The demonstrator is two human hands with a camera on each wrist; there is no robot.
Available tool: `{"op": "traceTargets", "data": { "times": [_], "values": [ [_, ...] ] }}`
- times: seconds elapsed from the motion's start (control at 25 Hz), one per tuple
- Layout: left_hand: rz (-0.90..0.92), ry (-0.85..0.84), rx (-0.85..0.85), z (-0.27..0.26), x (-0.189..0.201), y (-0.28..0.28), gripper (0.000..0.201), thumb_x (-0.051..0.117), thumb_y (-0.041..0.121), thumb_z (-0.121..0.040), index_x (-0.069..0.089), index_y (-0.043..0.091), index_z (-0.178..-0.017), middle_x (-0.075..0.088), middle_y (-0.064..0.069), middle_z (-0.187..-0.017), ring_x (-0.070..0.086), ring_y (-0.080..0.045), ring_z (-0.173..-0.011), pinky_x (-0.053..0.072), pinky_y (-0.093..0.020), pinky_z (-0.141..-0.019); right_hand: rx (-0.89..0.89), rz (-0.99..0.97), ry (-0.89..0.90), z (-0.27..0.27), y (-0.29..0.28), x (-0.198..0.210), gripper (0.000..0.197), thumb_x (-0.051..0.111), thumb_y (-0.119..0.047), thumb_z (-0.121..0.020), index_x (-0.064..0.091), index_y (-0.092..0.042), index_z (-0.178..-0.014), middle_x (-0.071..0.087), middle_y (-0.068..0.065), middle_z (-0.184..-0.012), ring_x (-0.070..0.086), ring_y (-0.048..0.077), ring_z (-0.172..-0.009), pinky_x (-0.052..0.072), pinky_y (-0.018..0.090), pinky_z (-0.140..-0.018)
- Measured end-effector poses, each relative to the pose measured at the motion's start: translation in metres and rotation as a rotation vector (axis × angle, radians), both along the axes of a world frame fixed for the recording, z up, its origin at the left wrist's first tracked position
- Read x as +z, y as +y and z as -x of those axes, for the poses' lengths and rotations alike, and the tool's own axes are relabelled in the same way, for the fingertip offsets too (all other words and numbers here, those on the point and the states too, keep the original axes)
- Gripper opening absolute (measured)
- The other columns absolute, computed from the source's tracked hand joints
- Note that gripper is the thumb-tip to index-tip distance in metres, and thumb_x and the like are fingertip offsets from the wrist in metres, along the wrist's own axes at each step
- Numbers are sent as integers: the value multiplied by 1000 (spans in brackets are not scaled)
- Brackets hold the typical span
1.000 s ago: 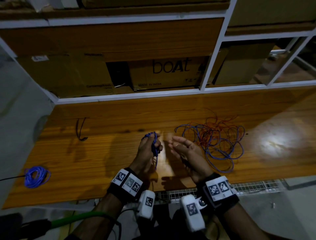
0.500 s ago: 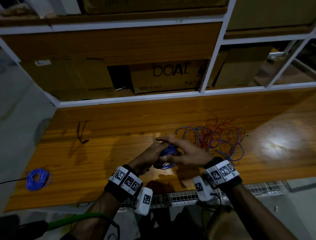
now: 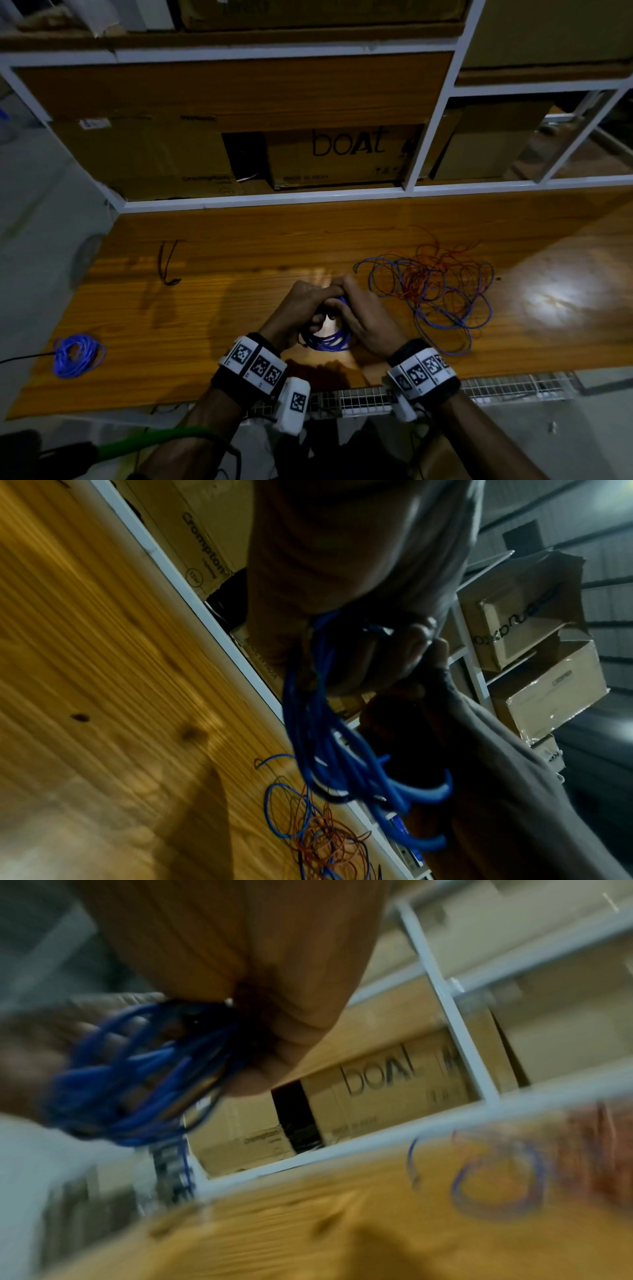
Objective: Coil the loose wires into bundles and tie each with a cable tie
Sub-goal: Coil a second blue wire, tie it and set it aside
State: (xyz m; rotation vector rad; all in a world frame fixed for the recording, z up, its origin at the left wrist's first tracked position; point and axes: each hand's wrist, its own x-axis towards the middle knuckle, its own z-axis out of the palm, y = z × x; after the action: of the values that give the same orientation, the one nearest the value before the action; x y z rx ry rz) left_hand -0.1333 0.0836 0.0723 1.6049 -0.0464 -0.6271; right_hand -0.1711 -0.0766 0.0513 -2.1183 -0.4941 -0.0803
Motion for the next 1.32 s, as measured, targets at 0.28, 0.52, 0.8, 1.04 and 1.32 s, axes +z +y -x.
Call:
{"op": "traceTargets", "data": {
  "times": [0.28,0.52,0.8,1.04,1.32],
  "values": [
    [268,12,336,7,-13,-13,35,45,26,-104,59,5,-79,48,-3,-53,47,-20,-45,39,-28,-47,-355,-242,-30,-9,4,-14,15,45,-26,-106,48,-13,-100,51,-4,-74,49,7,-60,35,22,-57],
    [191,-101,344,8,-14,-19,35,43,32,-107,61,9,-88,44,5,-52,50,-20,-49,43,-31,-54,-476,-308,-40,-10,14,-24,20,42,-38,-106,45,-20,-99,51,5,-71,51,21,-57,39,42,-53],
    [-81,-451,207,8,-16,-10,35,39,31,-109,69,14,-98,65,-6,-69,61,-16,-61,47,-26,-59,-460,-321,-15,-12,10,-26,15,42,-29,-107,46,-18,-97,52,4,-71,51,19,-57,42,42,-54],
    [-299,-531,-87,2,-19,7,27,42,48,-104,50,23,-96,60,-16,-73,59,-35,-65,45,-48,-59,-404,-338,45,-21,5,-33,17,43,-35,-106,45,-21,-96,52,10,-72,55,32,-59,44,55,-56],
    [-363,-537,139,11,-25,16,32,42,38,-106,60,12,-107,61,-2,-69,57,-2,-56,40,-19,-53,-240,-414,163,-35,22,-24,22,44,-26,-107,46,-5,-100,56,6,-65,55,23,-52,43,33,-49]
  ]
}}
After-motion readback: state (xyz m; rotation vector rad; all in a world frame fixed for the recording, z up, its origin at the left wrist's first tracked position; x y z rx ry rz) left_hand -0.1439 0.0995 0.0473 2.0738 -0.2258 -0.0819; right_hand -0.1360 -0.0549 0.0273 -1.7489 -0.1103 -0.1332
